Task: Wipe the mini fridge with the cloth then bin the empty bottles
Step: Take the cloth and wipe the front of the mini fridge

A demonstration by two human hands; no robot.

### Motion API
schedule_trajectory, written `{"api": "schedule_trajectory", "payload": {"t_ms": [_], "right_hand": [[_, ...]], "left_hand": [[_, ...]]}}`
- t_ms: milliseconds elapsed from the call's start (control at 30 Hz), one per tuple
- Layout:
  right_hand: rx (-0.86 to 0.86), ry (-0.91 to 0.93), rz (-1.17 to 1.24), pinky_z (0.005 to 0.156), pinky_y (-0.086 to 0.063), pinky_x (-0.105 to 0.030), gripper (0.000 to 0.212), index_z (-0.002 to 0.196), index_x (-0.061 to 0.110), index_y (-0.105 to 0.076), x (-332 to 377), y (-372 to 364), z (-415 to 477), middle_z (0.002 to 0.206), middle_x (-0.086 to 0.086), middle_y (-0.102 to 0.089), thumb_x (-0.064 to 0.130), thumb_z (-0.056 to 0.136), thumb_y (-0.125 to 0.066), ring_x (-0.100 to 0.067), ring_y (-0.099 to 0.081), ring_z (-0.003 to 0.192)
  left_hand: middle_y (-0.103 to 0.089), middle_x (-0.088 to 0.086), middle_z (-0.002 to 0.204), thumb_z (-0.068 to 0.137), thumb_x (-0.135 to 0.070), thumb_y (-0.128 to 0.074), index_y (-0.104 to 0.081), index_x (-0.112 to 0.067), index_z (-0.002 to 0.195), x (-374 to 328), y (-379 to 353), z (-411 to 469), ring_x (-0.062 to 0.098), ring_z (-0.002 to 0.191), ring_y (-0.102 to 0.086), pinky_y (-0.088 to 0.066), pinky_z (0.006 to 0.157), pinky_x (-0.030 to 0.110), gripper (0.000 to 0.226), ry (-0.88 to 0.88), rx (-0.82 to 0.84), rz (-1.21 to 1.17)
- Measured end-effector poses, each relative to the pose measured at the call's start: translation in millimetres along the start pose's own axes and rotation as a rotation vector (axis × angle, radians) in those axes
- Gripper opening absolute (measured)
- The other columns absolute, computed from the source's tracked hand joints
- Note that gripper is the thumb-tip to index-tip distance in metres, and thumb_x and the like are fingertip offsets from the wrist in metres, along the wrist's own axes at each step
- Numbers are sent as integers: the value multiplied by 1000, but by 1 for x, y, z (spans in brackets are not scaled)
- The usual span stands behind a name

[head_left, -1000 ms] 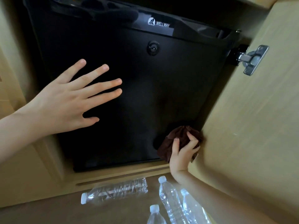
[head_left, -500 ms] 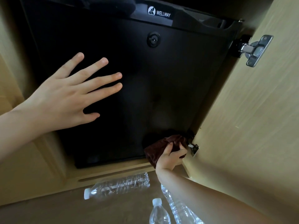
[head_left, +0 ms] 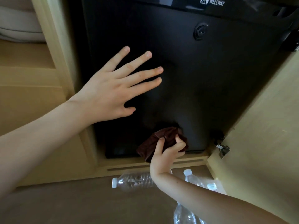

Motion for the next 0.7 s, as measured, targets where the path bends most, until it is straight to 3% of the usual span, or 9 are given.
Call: {"api": "schedule_trajectory", "payload": {"t_ms": [33, 100, 167, 233, 367, 433, 500, 600, 700], "right_hand": [[26, 31, -4, 81, -31, 7, 40, 129, 12, -39, 2, -2, -4, 131, -23, -36, 17, 97, -61, 10, -40, 112], [94, 113, -35, 93, -17, 11, 37, 126, 10, -39, 8, -6, -11, 129, -21, -41, 12, 97, -61, -10, -39, 128], [111, 176, -56, 94, -20, 9, 35, 123, 7, -42, 10, -4, -10, 121, -18, -42, 8, 95, -63, 14, -37, 115], [137, 205, -38, 86, -27, 7, 34, 122, 6, -44, 11, 3, -5, 118, -17, -41, 6, 94, -64, 24, -32, 106], [134, 234, -21, 86, -29, 5, 33, 121, 7, -46, 13, 25, 20, 120, -14, -40, 2, 93, -63, 21, -38, 103], [74, 224, -27, 83, -31, 6, 34, 124, 2, -45, 15, 39, 38, 123, -16, -38, 2, 94, -62, 9, -42, 90], [42, 244, -60, 82, -30, 7, 35, 126, 0, -45, 18, 50, 51, 126, -17, -37, 4, 95, -61, -1, -38, 89], [38, 310, -107, 83, -31, 6, 36, 127, -1, -45, 21, 53, 54, 127, -18, -36, 4, 95, -62, 1, -35, 91], [3, 334, -107, 86, -27, 7, 33, 123, -7, -47, 28, 45, 45, 124, -30, -42, -1, 93, -62, 10, -37, 94]], "left_hand": [[-26, 4, 163, 70, -43, -78, -32, -17, 154, 0, 0, 0, 32, 153, -8, 2, 123, 55, 100, 3, 0, 0], [-25, 4, 163, 70, -43, -79, -31, -17, 154, 0, -1, -1, 32, 153, -8, 3, 123, 54, 101, 8, -6, -6], [-25, 4, 163, 70, -42, -79, -31, -17, 154, -1, -2, -1, 32, 153, -8, 3, 123, 53, 101, 10, -10, -16], [-25, 4, 163, 70, -43, -79, -31, -17, 154, -1, -2, -1, 31, 153, -8, 3, 123, 53, 100, 15, -16, -14], [-25, 4, 163, 71, -43, -77, -31, -18, 155, 1, -4, -2, 31, 154, -8, 3, 123, 53, 99, 23, -24, -10], [-25, 3, 163, 71, -43, -77, -31, -17, 155, 0, -4, -2, 31, 154, -8, 2, 123, 53, 99, 22, -27, -15], [-26, 4, 163, 70, -42, -77, -31, -17, 154, 0, -3, -2, 31, 154, -8, 1, 123, 53, 99, 24, -29, -22], [-27, 4, 162, 70, -42, -77, -32, -17, 154, 1, -3, -2, 31, 153, -9, 1, 123, 54, 99, 24, -25, -20], [-26, 3, 163, 70, -43, -76, -31, -18, 154, 0, -3, -1, 31, 153, -9, 0, 122, 55, 99, 22, -19, -14]]}}
Point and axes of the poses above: each hand's wrist, its own z-axis towards the middle knuckle, its own y-axis out of the back of the hand, x = y × z, the point moved 5 cm from there along z, towards the middle knuckle
